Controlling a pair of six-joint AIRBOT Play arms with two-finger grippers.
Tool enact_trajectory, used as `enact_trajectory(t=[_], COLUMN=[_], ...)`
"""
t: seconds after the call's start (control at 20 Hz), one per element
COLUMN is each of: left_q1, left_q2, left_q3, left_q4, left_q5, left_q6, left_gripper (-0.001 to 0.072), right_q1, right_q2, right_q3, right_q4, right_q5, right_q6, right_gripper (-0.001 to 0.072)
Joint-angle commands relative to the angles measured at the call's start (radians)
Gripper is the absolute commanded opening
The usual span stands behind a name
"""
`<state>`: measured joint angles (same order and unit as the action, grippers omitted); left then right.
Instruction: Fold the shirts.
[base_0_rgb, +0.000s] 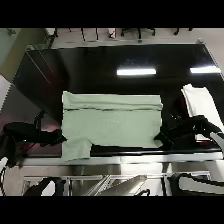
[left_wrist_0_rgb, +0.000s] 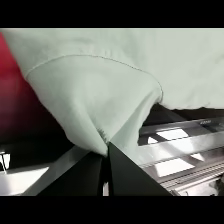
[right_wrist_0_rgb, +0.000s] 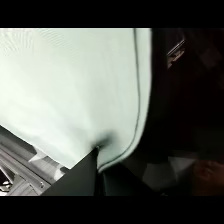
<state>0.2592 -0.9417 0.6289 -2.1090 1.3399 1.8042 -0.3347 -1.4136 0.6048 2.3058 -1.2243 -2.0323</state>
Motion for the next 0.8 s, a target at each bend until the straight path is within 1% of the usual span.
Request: enact_trajectory(t=[0.0,0.15,0.2,0.25,0.35,0.4,0.45,0.5,0.55,0.75], left_q1=[0.002,0.003,0.003,0.003,0.003,0.003,0.002,-0.005,-0.021,-0.144], left_q2=[0.090,0.148,0.169,0.189,0.203,0.189,0.150,0.097,0.044,-0.197], left_q3=[0.001,0.001,0.001,0.001,0.002,0.005,0.027,0.070,0.123,0.423], left_q4=[0.084,0.237,0.269,0.291,0.283,0.267,0.249,0.248,0.251,0.251], left_q5=[0.068,0.135,0.138,0.129,0.085,0.064,0.055,0.048,0.042,-0.050], left_q6=[-0.049,-0.150,-0.165,-0.175,-0.175,-0.175,-0.174,-0.173,-0.173,-0.177], left_gripper=[0.0014,0.0014,0.0014,0.0014,0.0013,0.0014,0.0014,0.0014,0.0014,0.0014], right_q1=[-0.030,-0.117,-0.144,-0.163,-0.171,-0.171,-0.170,-0.168,-0.156,-0.043], right_q2=[0.066,0.179,0.213,0.241,0.274,0.278,0.276,0.274,0.267,0.189], right_q3=[0.008,0.008,0.008,0.008,0.008,0.009,0.014,0.023,0.040,0.185], right_q4=[0.042,-0.047,-0.097,-0.125,-0.103,-0.051,0.032,0.114,0.159,0.159], right_q5=[-0.033,-0.034,-0.042,-0.051,-0.045,-0.030,-0.010,0.018,0.054,0.182], right_q6=[0.027,0.163,0.223,0.242,0.237,0.212,0.170,0.131,0.116,0.117], right_gripper=[0.0020,0.0020,0.0020,0.0020,0.0020,0.0019,0.0020,0.0020,0.0020,0.0020])
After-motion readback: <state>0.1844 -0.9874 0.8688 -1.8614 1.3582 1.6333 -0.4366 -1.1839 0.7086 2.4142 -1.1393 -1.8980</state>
